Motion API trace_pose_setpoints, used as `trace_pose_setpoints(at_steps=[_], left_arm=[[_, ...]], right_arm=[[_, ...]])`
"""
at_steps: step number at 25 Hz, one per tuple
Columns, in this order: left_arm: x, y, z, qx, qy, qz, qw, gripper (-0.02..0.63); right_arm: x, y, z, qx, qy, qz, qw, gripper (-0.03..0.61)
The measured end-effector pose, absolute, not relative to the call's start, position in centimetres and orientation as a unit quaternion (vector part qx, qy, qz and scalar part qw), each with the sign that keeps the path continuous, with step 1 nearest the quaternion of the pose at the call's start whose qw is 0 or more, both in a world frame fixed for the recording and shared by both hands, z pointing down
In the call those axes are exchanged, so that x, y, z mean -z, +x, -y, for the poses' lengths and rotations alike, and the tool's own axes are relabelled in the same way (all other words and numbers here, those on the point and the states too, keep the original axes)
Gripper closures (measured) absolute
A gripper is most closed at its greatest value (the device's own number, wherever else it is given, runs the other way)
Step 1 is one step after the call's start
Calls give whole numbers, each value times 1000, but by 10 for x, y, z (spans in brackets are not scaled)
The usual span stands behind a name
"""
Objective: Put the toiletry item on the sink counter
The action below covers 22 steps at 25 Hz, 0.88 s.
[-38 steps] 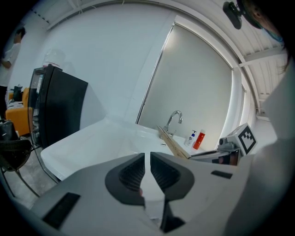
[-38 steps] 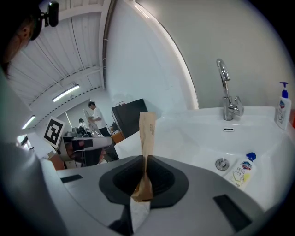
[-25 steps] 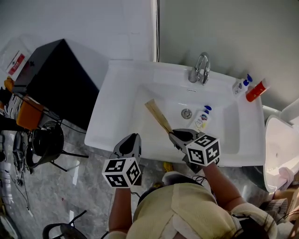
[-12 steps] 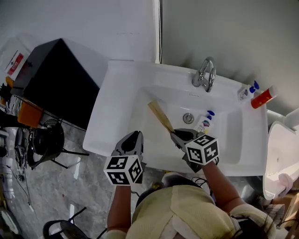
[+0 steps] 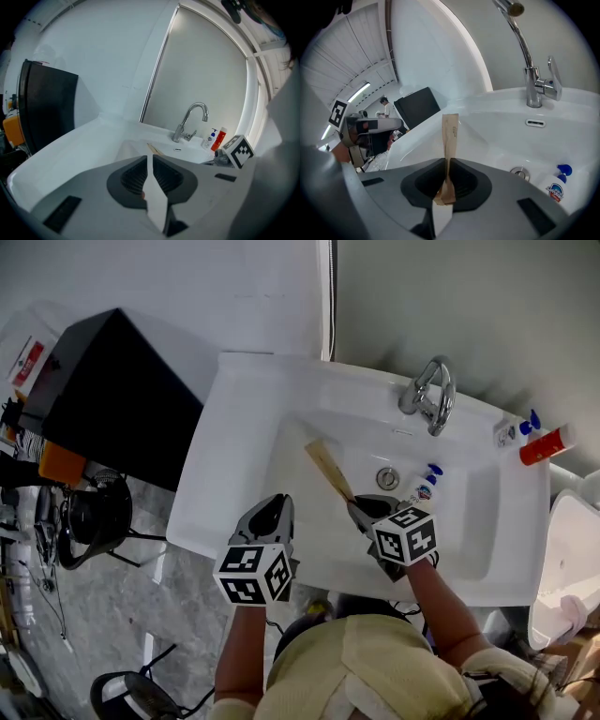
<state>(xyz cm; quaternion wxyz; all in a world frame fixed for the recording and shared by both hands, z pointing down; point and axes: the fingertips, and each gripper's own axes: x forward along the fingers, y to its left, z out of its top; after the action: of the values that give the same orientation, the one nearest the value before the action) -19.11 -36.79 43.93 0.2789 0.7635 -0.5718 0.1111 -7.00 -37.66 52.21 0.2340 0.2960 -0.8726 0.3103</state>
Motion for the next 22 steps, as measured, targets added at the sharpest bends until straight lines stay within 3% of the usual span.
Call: trace_pose_setpoints(at_steps=[22], left_arm=[[-484,-196,414,-115,748,571,319,545]], right_arm=[[-591,-69,396,-346,303,843,280,528]])
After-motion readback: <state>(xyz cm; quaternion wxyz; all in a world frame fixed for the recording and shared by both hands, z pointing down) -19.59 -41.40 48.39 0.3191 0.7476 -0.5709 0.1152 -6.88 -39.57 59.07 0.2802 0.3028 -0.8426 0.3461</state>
